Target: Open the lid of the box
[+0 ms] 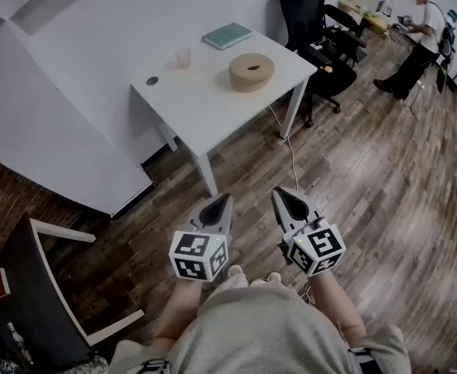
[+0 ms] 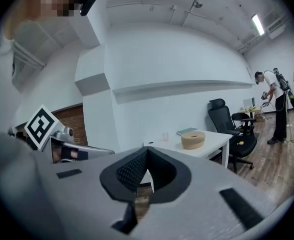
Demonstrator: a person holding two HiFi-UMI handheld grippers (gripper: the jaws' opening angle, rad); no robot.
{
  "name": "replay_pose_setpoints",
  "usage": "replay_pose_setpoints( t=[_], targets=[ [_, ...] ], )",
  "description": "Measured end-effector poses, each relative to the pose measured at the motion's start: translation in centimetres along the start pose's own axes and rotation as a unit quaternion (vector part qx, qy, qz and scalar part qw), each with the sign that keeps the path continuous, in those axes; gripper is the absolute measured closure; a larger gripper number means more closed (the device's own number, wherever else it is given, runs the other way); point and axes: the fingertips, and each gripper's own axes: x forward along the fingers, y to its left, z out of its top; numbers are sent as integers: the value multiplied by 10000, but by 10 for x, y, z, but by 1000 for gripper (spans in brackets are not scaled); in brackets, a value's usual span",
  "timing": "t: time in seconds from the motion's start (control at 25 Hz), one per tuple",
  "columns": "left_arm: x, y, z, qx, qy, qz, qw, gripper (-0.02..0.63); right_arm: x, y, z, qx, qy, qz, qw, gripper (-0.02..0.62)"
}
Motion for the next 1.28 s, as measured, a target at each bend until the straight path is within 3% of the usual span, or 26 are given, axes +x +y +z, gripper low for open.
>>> replay_pose_setpoints(
  t=[0.16,0.36,0.72,0.96,1.28],
  targets=[
    [-41,-25,-20,190,-59,102,9997,592,-44,29,-10,-130,-61,-45,9999,594],
    [-93,-66,-42,109,-212,268,9994,592,-115,54,-24,-65,-118,-91,9999,594],
    [-166,-133,-96,-48,45,232,9997,592,-217,96,-59,13,12,-5,10000,595],
    [-176,-141,-102,-189,18,221,9996,594,-231,101,-61,-35,-3,70,10000,594],
    [-172,-145,-98,120,50,332,9994,592,-230,91,-53,-9,43,77,10000,592]
  ],
)
